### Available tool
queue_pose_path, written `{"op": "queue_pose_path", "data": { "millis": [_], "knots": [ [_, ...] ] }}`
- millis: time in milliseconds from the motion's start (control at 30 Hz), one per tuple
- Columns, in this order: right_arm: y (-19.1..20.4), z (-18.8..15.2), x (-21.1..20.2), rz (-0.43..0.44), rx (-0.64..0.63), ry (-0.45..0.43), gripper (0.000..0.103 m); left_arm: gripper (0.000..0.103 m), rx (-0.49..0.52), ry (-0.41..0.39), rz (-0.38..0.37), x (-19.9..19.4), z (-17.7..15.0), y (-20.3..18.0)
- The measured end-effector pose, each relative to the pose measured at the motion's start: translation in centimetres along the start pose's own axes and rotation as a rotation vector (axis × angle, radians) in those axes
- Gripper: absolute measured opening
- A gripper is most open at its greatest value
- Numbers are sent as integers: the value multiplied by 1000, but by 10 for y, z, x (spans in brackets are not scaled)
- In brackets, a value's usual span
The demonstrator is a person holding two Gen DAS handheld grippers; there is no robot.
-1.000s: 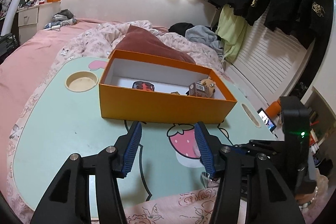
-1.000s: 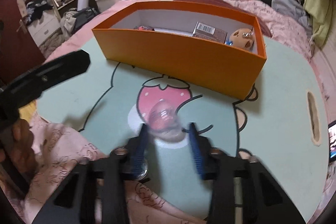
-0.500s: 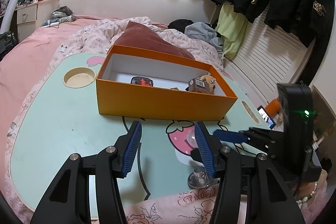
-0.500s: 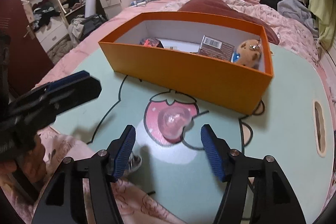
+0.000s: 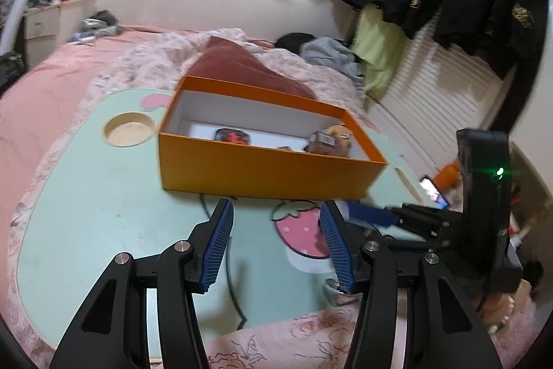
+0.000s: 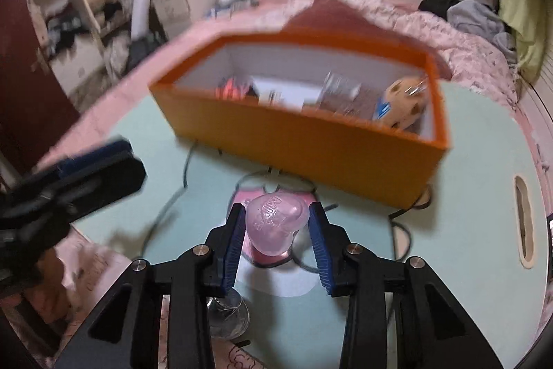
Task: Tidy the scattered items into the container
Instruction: 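Grasp the clear heart with the right tool, then grasp the silver metal piece on the table with the left tool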
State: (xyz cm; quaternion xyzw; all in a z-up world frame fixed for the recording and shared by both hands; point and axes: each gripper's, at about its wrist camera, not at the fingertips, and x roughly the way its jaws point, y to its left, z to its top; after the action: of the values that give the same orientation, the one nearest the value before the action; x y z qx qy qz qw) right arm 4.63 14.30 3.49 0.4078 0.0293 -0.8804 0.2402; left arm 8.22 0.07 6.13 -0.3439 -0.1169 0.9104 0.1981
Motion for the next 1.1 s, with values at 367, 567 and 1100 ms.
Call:
{"op": "queue_pose_path", "data": {
  "millis": [367,567,1100],
  "knots": [
    [-42,-5,-40,-11,182,-161,36,53,291,319,-188,32,-17,-48],
    [-46,-5,-43,7,191,-166,36,53,294,342,-131,42,-34,-52],
    [-52,-6,-39,17,228,-152,36,42,433,375,-94,77,-27,-74]
  ]
}}
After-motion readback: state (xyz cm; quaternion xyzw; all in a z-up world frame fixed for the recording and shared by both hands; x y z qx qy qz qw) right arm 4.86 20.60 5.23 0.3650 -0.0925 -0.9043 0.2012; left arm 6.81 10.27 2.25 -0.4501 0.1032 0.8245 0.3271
